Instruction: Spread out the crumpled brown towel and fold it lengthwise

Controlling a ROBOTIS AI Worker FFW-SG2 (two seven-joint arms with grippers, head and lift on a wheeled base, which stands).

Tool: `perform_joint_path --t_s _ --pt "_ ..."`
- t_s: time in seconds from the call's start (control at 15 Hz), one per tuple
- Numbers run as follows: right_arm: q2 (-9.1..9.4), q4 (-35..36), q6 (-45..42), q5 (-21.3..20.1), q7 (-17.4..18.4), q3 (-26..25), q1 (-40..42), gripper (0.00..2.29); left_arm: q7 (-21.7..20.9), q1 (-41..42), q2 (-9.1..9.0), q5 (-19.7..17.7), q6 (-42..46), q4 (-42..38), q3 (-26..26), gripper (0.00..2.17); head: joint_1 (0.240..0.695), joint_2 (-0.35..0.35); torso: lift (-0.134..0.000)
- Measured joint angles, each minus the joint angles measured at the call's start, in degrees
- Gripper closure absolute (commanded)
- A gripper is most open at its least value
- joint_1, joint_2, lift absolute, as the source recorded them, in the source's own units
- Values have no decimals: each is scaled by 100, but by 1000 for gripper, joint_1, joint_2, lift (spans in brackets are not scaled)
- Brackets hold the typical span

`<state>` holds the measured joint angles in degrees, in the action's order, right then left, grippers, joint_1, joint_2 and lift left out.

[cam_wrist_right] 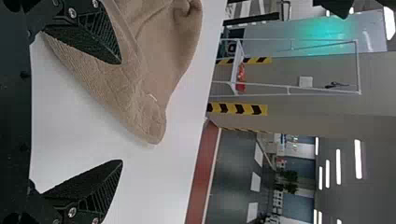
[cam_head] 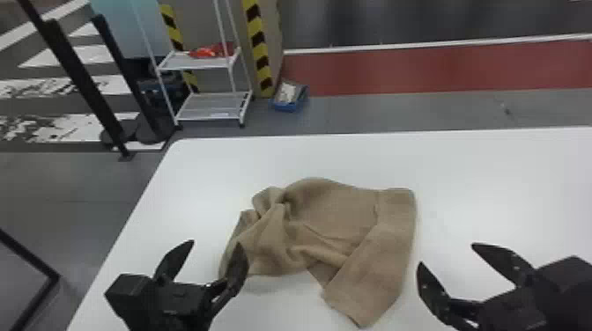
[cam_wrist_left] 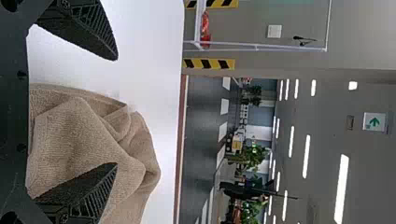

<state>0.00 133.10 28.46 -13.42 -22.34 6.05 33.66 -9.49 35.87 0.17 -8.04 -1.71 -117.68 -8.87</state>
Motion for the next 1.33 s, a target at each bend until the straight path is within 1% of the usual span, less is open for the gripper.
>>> perform_joint_path --t_s 0.13,0.2,0.27,0.47,0.67,0.8,0.93,1.13,1.27,1.33 --pt "0 137 880 -243 0 419 -240 191 0 0 0 -4 0 7 -8 76 695 241 -125" --pt "0 168 1113 -341 1 598 -332 191 0 0 0 -5 0 8 -7 76 695 255 -125" --pt "0 184 1318 -437 -1 808 -442 191 0 0 0 -5 0 7 -2 76 695 284 -125" --pt "0 151 1798 -574 -3 1358 -740 191 0 -2 0 -5 0 2 7 76 695 329 -125" --pt "0 -120 2069 -679 7 1759 -1034 194 0 -9 0 3 0 11 7 76 695 350 -125" --pt "0 -305 2205 -792 60 1950 -1202 211 0 -8 0 4 0 16 8 76 695 350 -125" --pt "0 -437 2410 -825 73 2025 -1355 218 -1 4 0 7 0 17 8 76 695 350 -125" --pt "0 -766 3350 -847 73 2214 -1742 221 -4 24 0 20 0 9 20 76 695 350 -125" --pt "0 -978 3569 -896 73 2335 -1876 377 -2 31 0 17 0 7 25 76 695 350 -125" --pt "0 -1054 3593 -907 72 2371 -1917 508 -2 33 0 15 0 7 26 76 695 350 -125"
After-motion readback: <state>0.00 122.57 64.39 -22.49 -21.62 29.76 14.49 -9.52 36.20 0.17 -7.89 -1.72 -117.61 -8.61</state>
